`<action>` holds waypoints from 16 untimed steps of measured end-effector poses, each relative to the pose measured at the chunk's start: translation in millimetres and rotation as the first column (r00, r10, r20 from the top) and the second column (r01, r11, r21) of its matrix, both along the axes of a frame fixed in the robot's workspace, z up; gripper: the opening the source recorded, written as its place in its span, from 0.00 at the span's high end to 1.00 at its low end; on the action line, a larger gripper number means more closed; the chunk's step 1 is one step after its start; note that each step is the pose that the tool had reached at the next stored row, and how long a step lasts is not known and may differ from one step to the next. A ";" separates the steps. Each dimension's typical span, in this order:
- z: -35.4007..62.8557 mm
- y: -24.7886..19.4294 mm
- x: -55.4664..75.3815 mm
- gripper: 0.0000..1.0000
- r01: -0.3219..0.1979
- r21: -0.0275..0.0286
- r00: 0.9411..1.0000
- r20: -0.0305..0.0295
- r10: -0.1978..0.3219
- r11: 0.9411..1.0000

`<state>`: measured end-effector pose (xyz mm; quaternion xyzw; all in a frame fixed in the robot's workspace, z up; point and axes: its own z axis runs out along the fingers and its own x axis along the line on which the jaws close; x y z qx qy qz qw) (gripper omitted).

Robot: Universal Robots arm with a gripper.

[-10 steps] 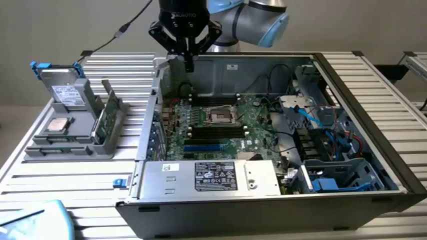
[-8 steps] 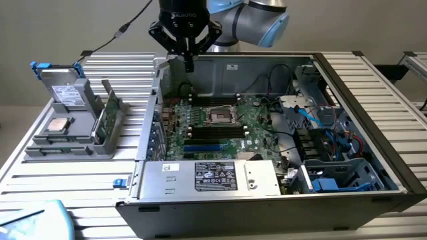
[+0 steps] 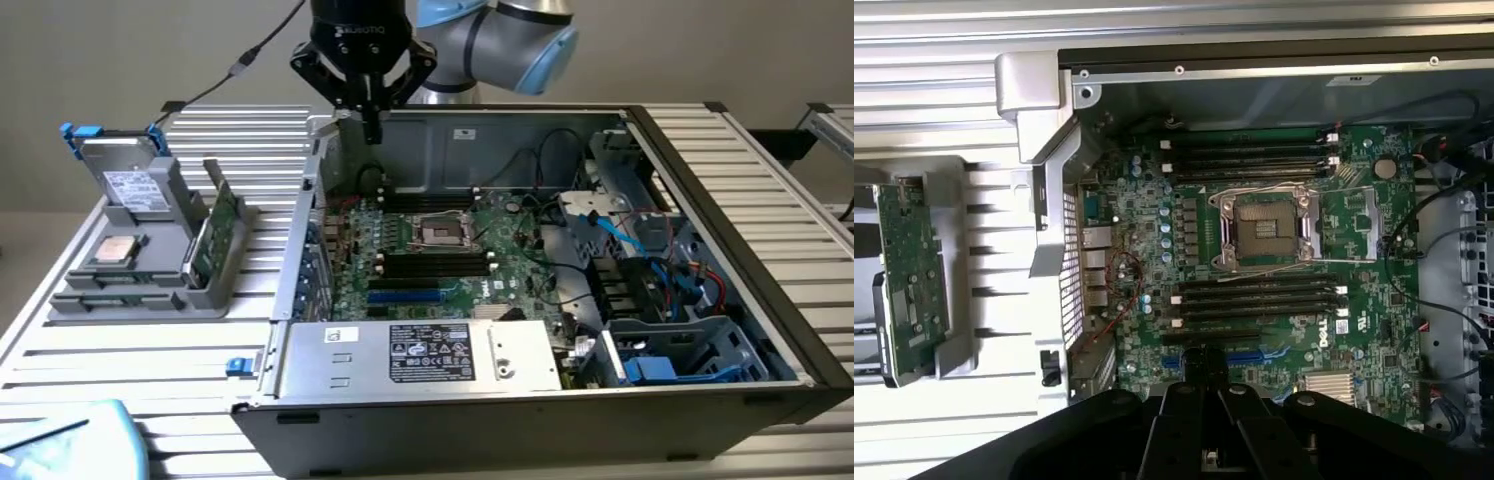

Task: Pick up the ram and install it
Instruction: 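Reach for the ram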

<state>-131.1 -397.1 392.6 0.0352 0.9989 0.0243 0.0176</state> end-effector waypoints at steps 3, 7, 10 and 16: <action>-0.4 1.8 -13.8 0.89 0.000 0.000 1.000 -0.002 0.000 1.000; -2.8 3.7 -31.9 0.89 0.000 0.000 1.000 -0.002 0.000 1.000; -4.1 4.5 -45.5 0.89 0.000 0.001 1.000 -0.005 0.000 1.000; -7.3 6.4 -72.6 0.89 0.000 0.001 1.000 -0.008 0.000 1.000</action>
